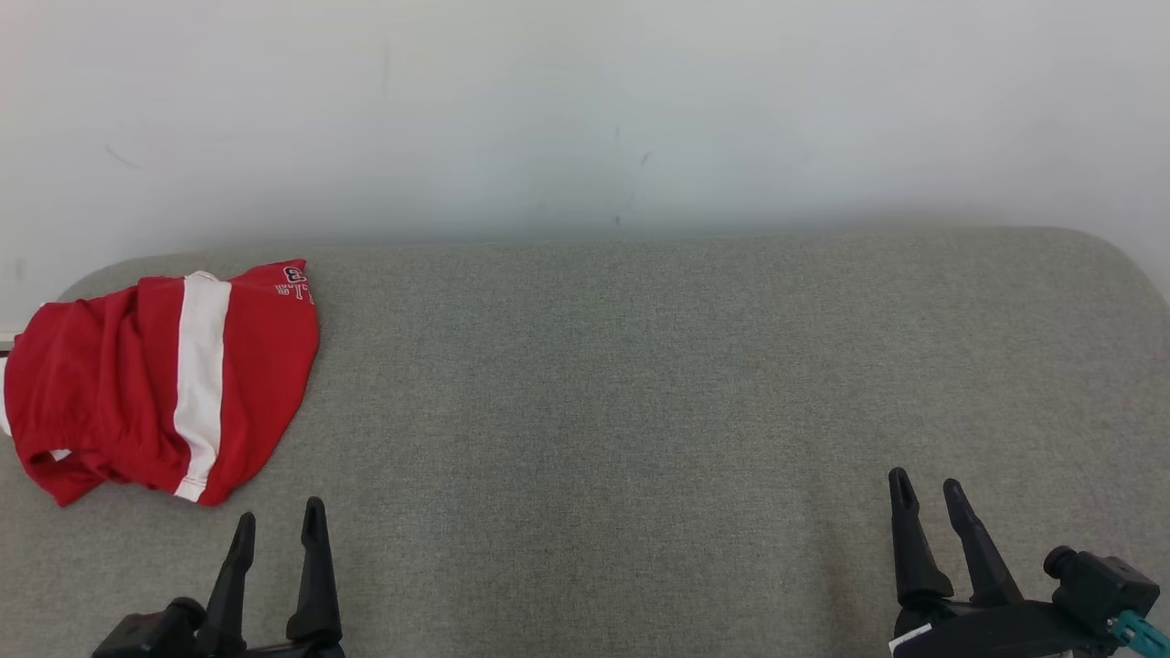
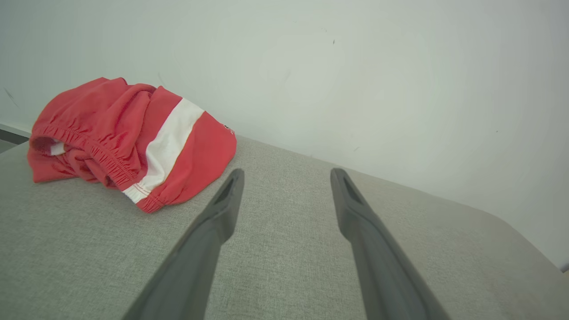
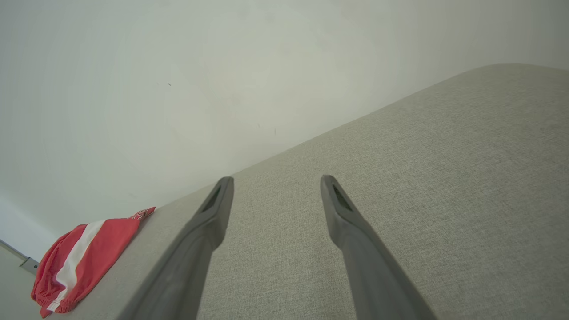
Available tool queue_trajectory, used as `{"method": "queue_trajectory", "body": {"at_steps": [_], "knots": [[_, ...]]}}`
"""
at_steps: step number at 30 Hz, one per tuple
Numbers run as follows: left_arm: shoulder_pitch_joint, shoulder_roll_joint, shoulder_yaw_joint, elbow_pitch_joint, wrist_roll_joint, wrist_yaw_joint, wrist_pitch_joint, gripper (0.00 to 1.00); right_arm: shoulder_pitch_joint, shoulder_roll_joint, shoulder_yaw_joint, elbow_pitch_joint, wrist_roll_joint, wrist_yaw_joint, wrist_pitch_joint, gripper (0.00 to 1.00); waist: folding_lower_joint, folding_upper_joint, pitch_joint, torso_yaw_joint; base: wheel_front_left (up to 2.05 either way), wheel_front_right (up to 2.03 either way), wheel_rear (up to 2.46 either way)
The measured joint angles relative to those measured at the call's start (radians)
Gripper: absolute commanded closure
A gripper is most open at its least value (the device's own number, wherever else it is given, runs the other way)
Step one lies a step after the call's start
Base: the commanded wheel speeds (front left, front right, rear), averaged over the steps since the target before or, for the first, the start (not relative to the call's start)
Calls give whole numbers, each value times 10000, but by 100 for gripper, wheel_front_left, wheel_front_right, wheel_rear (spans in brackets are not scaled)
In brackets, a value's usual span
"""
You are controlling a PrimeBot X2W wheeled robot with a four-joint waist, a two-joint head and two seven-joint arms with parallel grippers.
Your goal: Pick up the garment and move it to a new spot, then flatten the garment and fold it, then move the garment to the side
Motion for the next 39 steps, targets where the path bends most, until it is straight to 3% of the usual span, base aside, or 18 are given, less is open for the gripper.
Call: {"method": "queue_trajectory", "body": {"at_steps": [16,39], "knots": [[161,54,75,-332,1327,15,-382,0,151,-75,-75,-157,-1425,0,-389,0,0,0,-8,14,0,0,0],[499,-132,717,-510,2876,-336,-840,0,385,-224,-222,-299,-2987,0,-834,0,0,0,-103,107,0,0,0]]}}
